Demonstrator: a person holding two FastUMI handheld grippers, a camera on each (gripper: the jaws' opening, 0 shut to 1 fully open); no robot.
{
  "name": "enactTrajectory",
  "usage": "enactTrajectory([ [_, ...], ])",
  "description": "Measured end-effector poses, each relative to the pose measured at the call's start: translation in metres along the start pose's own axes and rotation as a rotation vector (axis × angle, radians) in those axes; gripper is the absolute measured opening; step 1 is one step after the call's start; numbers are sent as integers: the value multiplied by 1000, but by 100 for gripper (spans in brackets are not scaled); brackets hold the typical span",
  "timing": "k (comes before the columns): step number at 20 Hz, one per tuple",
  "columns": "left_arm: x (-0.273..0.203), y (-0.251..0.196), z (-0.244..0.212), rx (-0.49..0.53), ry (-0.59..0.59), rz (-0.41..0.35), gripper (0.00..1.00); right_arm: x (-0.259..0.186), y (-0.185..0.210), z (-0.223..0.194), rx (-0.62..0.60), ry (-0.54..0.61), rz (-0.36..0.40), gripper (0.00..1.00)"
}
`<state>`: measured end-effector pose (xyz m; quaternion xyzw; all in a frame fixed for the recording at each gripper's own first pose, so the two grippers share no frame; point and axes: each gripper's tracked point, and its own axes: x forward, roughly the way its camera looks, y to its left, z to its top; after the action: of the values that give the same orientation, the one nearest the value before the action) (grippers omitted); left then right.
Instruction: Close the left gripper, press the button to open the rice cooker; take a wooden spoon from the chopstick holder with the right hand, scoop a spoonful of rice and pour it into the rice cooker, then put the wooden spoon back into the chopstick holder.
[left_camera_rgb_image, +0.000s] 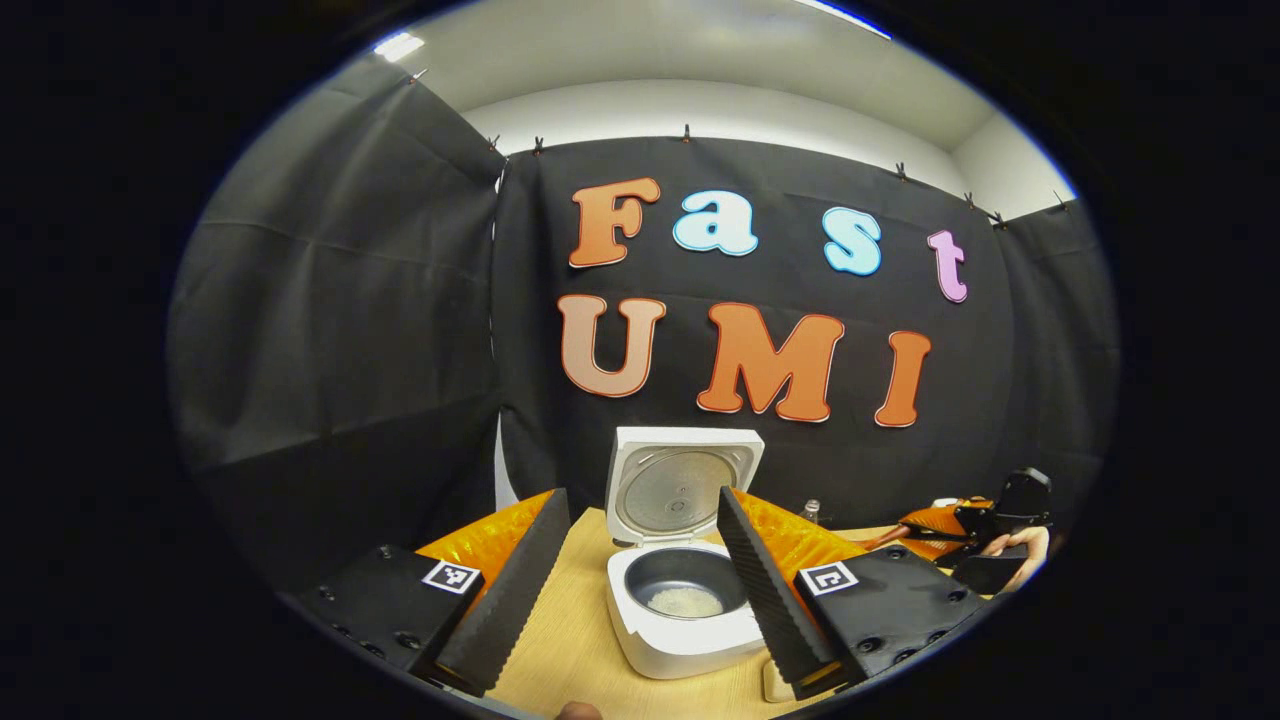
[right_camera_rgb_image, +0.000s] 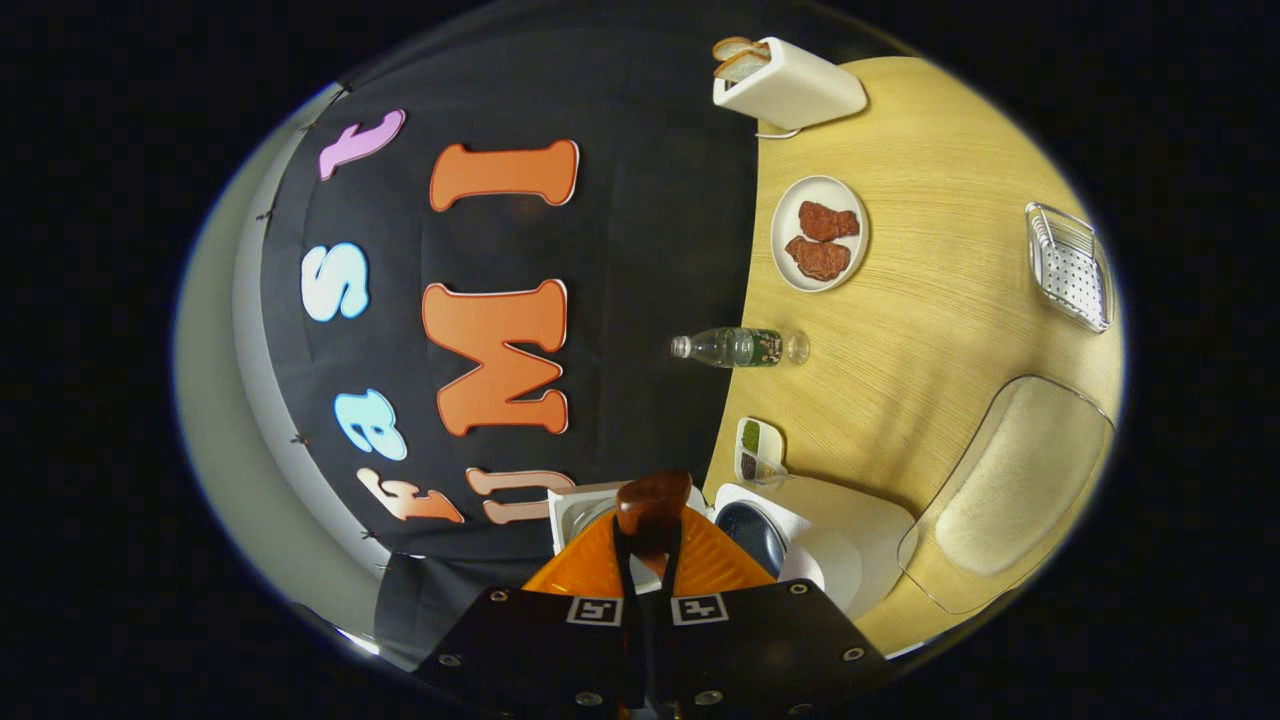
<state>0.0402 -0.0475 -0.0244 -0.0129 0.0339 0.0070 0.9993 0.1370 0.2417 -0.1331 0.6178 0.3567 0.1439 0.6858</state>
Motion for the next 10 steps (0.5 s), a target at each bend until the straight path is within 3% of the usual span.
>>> enactTrajectory([
  [5, 4, 9, -5, 2, 12, 8, 100, 34, 37, -31, -91, 41, 46, 4],
  [10, 7, 21, -7, 1, 13, 26, 100, 57, 61, -50, -277, 32, 61, 0],
])
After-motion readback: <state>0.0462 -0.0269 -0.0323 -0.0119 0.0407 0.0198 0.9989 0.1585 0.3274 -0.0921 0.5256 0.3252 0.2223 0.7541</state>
